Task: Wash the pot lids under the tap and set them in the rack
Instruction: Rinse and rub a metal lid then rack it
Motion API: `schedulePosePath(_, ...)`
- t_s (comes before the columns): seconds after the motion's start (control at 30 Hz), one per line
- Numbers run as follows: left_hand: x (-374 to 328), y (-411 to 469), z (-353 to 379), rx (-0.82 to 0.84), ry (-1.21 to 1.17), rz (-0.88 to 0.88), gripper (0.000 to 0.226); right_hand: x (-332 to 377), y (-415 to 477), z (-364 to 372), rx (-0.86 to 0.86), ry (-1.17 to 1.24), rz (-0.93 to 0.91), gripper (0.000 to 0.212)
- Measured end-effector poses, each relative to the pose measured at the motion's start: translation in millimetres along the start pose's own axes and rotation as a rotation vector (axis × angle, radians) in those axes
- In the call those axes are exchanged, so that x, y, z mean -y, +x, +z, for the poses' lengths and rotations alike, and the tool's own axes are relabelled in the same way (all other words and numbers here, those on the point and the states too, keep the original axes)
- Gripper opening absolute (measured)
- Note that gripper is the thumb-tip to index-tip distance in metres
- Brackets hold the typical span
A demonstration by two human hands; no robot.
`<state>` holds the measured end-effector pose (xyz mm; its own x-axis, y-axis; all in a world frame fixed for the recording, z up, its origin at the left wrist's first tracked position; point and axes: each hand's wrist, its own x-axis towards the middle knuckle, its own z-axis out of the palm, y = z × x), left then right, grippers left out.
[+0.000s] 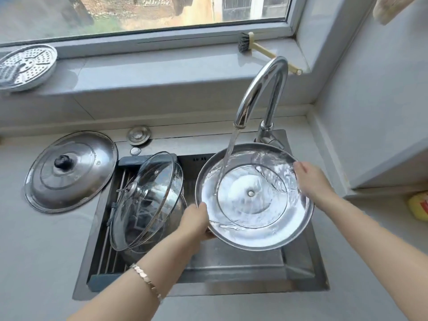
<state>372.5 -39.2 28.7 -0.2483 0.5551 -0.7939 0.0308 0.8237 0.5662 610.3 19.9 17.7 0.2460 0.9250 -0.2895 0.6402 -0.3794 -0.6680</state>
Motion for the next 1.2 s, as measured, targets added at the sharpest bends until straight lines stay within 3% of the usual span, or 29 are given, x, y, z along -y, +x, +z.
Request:
schedulePosePath(0.07,-1.6,-3.5,3.9,0.111,-0.133,-0.096,0.022,12.0,4.5,-12.2,-0.044,-0.047,-0.107,0.038)
schedulePosePath(0.17,-6.4,-2.4,6.2,0.121,-0.191,-0.059,0.016,19.6,9.4,-18.6,-0.118,-0.064,-0.204,0.036)
schedulePosePath(0.33,-15.3,-7.7,-13.3,-0.042,0.108,0.240,0.018,2.7,-0.8,0.8,-0.045,0.069,-0.081,0.035)
schedulePosePath(0.4,-21.8,-14.4,-25.2,-0.084,0.149,0.295,0.017,-6.1,-14.8,18.7,0.027,-0.003,-0.024,0.039)
schedulePosePath(0.47,-28.6,-23.5,-33.6,-0.102,0.148,0.306,0.011,-4.7,-35.6,33.6,0.071,-0.115,-0.117,0.050)
schedulePosePath(0.63,-43.5,-37.7,-33.5,-0.060,0.239,0.279,0.016,27.1,-91.6,56.7,0.641,-0.107,-0.485,0.070)
schedulePosePath(0.7,-47.6,-41.2,-28.4,0.021,0.156,0.232,0.015,31.6,-100.9,67.7,0.570,-0.126,-0.588,0.060)
schedulePosePath(0.77,-49.8,-43.2,-24.2,0.097,0.062,0.225,0.019,33.0,-101.2,71.6,0.351,-0.019,-0.632,0.036)
schedulePosePath(0.87,-49.0,-39.1,-21.8,0.168,-0.019,0.241,0.033,33.0,-86.5,58.4,0.138,0.269,-0.410,0.012)
schedulePosePath(0.97,-34.9,-23.1,-22.3,0.112,0.071,0.203,0.030,27.5,-64.7,41.5,0.013,0.564,-0.128,0.010)
schedulePosePath(1.07,-14.2,-9.8,-21.5,0.045,0.182,0.108,0.029,15.6,-52.1,31.9,0.044,0.793,0.110,0.017)
schedulePosePath(1.2,-8.1,-3.1,-22.7,0.059,0.061,-0.046,0.067,-6.5,-50.6,30.4,0.195,1.020,0.339,0.049)
